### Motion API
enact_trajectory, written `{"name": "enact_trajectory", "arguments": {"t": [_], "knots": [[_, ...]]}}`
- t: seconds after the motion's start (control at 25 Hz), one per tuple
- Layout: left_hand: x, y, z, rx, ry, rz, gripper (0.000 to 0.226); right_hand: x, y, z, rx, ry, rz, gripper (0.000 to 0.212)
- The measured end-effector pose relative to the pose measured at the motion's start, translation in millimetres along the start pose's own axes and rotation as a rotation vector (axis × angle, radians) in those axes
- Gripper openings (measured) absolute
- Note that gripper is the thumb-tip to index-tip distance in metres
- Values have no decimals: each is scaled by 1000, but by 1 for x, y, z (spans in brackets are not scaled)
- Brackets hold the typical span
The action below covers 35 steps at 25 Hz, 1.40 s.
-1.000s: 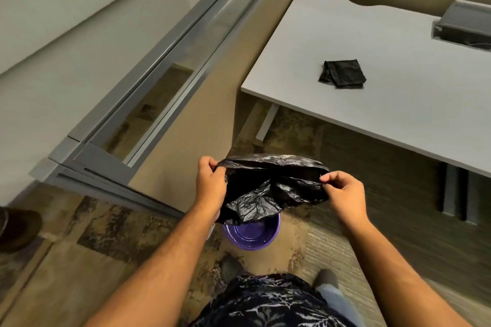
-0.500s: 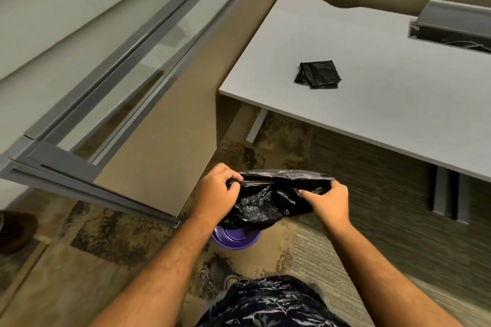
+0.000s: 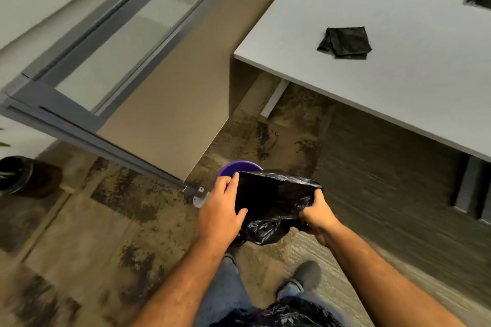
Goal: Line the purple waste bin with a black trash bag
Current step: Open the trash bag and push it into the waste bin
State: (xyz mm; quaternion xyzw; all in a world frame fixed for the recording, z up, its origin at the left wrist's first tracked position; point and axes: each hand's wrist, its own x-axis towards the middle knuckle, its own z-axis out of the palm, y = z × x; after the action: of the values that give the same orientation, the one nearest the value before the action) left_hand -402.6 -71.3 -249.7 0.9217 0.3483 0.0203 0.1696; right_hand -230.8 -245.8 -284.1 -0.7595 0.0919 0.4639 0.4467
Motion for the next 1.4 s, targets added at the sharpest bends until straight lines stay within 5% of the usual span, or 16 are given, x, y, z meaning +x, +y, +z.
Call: {"name": "enact_trajectory", "arguments": {"t": [0.32, 0.44, 0.56, 0.8, 1.0, 1.4], "knots": [[23, -89, 41, 5, -35, 42, 104, 54, 26, 88, 282, 204, 58, 45], [50, -120, 73, 12, -45, 20, 104, 87, 26, 111, 322, 268, 102, 27], [77, -148, 114, -2, -27, 3, 106, 130, 35, 126, 350, 196, 14, 14], [128, -204, 234, 81, -62, -67, 108, 261, 87, 135, -139, 53, -203, 58], [159, -259, 336, 169, -239, -86, 112, 366, 142, 144, -581, -31, -259, 87], [202, -312, 420, 187, -146, -9, 122, 466, 178, 162, -667, 183, -675, 81]]}}
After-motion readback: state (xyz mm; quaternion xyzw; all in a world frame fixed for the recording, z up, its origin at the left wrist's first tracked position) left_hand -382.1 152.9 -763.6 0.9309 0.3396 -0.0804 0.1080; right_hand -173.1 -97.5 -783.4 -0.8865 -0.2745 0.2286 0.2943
